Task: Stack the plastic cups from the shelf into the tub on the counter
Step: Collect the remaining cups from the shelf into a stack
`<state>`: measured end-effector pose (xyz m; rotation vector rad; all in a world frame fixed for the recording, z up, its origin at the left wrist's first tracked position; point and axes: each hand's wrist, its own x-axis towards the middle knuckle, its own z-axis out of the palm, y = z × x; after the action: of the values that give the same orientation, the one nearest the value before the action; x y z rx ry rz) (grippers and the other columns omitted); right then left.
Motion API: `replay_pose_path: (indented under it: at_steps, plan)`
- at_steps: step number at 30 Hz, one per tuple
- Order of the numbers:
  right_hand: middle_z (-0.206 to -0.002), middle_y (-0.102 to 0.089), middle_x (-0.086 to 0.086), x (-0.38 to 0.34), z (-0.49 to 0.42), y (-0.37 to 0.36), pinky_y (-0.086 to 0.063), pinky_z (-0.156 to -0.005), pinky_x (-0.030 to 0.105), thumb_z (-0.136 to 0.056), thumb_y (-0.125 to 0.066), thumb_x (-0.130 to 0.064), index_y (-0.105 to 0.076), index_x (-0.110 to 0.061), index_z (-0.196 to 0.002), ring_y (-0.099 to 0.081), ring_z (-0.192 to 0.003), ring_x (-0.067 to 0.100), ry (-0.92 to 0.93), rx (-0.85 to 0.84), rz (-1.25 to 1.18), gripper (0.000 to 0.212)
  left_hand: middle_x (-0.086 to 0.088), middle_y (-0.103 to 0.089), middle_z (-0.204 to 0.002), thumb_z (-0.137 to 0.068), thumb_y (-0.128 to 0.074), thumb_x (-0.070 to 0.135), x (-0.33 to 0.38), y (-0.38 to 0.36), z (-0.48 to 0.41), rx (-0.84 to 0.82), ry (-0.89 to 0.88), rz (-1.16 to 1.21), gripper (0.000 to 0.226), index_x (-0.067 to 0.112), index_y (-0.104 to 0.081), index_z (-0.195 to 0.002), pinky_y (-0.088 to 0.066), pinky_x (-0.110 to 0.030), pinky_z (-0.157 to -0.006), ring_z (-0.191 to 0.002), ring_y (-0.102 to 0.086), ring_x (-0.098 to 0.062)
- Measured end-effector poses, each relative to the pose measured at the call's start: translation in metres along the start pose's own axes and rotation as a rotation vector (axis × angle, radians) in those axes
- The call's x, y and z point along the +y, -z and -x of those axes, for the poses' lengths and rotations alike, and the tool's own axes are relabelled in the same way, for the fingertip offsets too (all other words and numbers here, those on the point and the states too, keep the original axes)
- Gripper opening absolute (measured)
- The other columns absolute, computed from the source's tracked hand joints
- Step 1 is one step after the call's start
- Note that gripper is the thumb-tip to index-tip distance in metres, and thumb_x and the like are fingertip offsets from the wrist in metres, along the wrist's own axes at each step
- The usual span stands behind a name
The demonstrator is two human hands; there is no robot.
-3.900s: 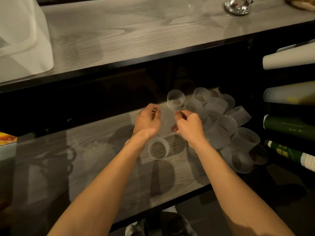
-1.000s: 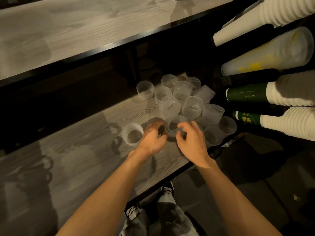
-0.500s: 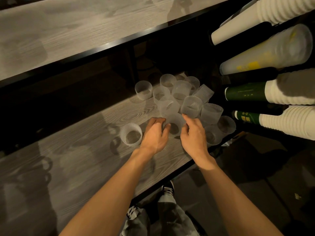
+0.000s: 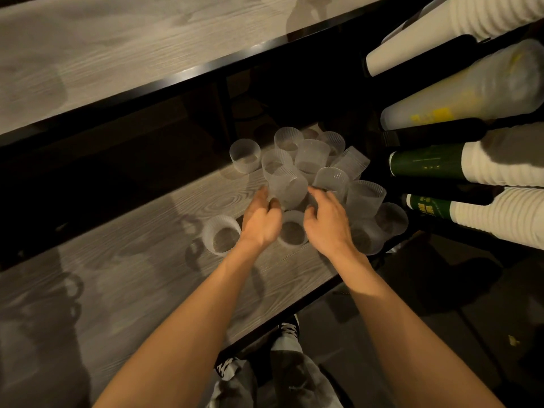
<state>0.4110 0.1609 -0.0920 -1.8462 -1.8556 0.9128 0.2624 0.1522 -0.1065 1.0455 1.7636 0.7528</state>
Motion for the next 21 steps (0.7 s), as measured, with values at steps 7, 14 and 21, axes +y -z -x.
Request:
replay_pose_path:
  at_steps: [7,14,21]
  plan:
    - [-0.158,-0.042,0.006,-0.012,-0.025,0.002,-0.055,-0.100,0.053,-0.096,-0.049,-0.016,-0.026,-0.029,-0.161,-0.059,-0.129,0.029,-0.047,-0.163,-0.102,0.071,0.016,-0.060,-0.110,-0.101,-0.045,0.007,0.013,0.000,-0.014,0.095,0.043,0.215,0.049,0.019,-0.042,-0.148,-0.045,-0.006,-0.082,-0.101,-0.060,0.001]
    - [-0.154,-0.051,0.001,-0.004,-0.019,0.000,-0.044,-0.115,0.048,-0.095,-0.054,-0.016,-0.036,-0.029,-0.159,-0.049,-0.141,0.024,-0.077,-0.112,-0.102,0.067,0.008,-0.064,-0.120,-0.099,-0.055,0.010,0.014,0.001,-0.010,0.203,-0.081,0.133,0.038,0.019,-0.052,-0.136,-0.044,-0.005,-0.075,-0.102,-0.060,0.001]
    - [-0.153,-0.052,0.003,-0.002,-0.017,-0.001,-0.049,-0.110,0.046,-0.094,-0.054,-0.011,-0.031,-0.029,-0.161,-0.055,-0.134,0.023,-0.078,-0.112,-0.103,0.072,0.006,-0.067,-0.112,-0.092,-0.061,0.008,0.012,-0.001,-0.007,0.193,-0.145,0.073,0.041,0.017,-0.056,-0.132,-0.054,-0.015,-0.085,-0.102,-0.066,-0.007]
